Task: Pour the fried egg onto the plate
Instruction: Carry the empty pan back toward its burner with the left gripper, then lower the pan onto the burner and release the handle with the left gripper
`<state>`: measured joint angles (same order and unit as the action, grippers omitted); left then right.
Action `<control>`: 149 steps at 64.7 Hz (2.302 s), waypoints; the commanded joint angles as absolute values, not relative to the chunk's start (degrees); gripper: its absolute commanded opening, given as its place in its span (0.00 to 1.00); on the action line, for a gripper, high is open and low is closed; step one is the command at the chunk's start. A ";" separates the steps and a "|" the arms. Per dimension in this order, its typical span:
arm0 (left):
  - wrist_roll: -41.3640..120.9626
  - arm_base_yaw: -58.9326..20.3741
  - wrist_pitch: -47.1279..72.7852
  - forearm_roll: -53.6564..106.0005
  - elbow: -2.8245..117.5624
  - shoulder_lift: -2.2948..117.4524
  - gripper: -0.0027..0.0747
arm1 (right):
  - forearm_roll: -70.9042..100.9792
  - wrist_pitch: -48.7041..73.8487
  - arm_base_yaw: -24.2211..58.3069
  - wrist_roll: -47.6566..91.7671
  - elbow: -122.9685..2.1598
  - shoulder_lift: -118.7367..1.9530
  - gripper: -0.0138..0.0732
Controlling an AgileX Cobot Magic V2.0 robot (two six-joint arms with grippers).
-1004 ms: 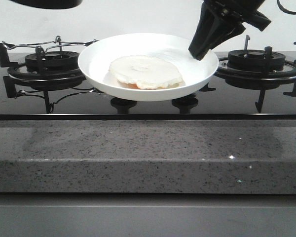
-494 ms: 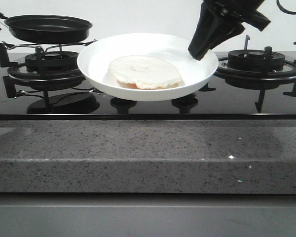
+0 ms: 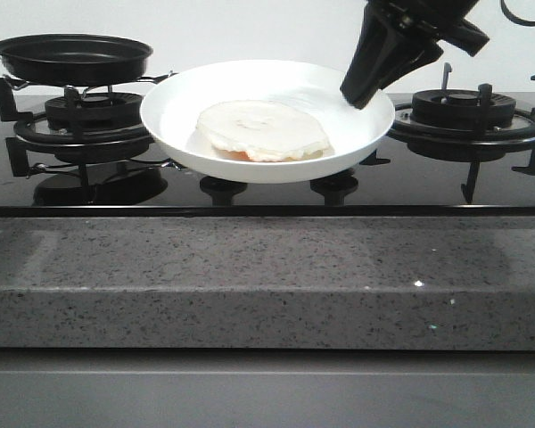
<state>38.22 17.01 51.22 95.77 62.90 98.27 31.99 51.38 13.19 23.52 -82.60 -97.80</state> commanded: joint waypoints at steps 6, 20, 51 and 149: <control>36.87 16.61 54.84 96.50 64.66 97.14 0.01 | 34.78 49.60 13.06 23.63 -84.28 -94.58 0.08; 36.87 16.61 55.18 96.28 64.56 97.23 0.02 | 34.78 49.60 13.06 23.63 -84.28 -94.58 0.08; 36.87 16.61 58.75 94.20 64.56 97.23 0.67 | 34.78 49.60 13.06 23.63 -84.28 -94.58 0.08; 33.65 15.45 54.20 54.48 64.56 76.96 0.01 | 34.78 49.60 13.06 23.63 -84.28 -94.58 0.08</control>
